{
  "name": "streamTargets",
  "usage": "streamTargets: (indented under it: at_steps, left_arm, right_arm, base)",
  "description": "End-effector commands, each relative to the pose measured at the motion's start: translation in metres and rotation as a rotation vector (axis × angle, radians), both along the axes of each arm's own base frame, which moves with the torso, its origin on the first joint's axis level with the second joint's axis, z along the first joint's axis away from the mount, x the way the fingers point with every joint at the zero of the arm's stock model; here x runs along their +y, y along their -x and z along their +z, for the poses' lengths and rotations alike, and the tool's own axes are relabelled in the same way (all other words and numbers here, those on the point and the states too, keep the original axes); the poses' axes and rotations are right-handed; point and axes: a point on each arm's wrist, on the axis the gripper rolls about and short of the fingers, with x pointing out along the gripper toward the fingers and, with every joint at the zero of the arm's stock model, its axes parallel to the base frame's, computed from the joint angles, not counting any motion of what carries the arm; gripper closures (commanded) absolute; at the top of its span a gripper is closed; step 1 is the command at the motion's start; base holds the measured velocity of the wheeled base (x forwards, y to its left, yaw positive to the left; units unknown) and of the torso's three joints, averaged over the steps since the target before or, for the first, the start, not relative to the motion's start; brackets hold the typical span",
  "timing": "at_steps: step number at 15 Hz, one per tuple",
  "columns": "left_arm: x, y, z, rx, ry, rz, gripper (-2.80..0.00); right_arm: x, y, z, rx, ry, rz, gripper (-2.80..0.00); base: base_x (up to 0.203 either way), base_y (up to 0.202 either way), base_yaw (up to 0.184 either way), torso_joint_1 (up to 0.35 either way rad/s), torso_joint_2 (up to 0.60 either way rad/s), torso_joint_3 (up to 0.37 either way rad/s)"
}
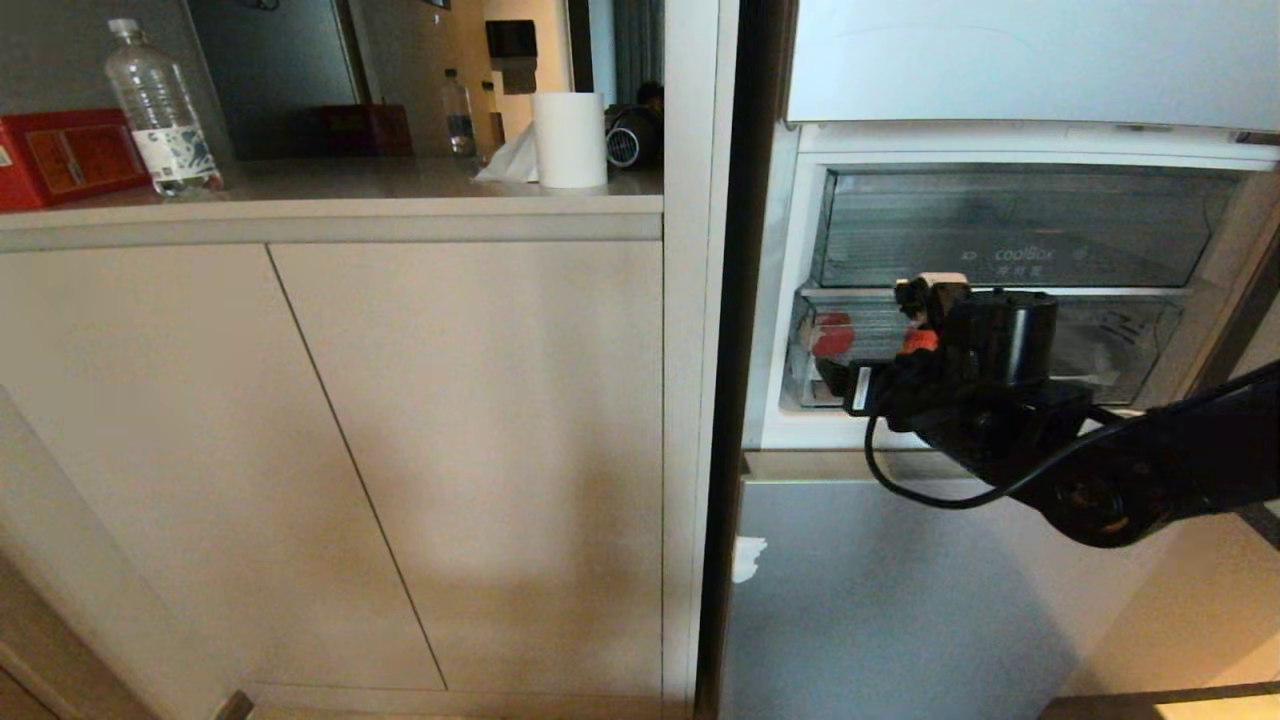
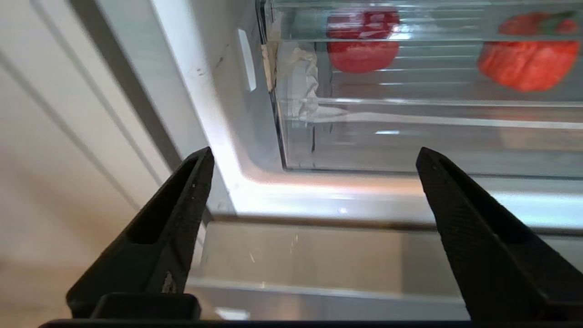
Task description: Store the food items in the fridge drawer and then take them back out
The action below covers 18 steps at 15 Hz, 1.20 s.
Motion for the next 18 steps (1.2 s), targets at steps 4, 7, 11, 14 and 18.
streamTargets:
  at_steps: [4,7,11,14,18]
  left_arm:
    - [0.0,0.0,0.0,-0.002,0.0,0.0,0.0]
    - [0.0,0.0,0.0,-0.002,0.0,0.0,0.0]
    - [0.0,0.0,0.0,-0.002,0.0,0.0,0.0]
    - [0.0,0.0,0.0,-0.002,0.0,0.0,0.0]
    - [0.0,0.0,0.0,-0.002,0.0,0.0,0.0]
  right_arm:
    - [0.011,-0.028,-0.013,-0.031,-0.005,-0.021,-2.8]
    - [0.014,-0.041,-0.014,-0.054,-0.007,-0.062,-2.8]
    - [0.018,-0.053,-0.014,-0.077,-0.016,-0.075,-2.8]
    - [0.021,-0.06,-0.016,-0.088,-0.016,-0.101,-2.8]
    - [0.025,-0.069,-0.019,-0.097,-0.02,-0.106,-2.8]
  base:
    - [0.0,0.0,0.0,0.0,0.0,0.0]
    - [0.0,0.0,0.0,0.0,0.0,0.0]
    - [0.0,0.0,0.0,0.0,0.0,0.0]
    - [0.0,0.0,0.0,0.0,0.0,0.0]
    - [0.0,0.0,0.0,0.0,0.0,0.0]
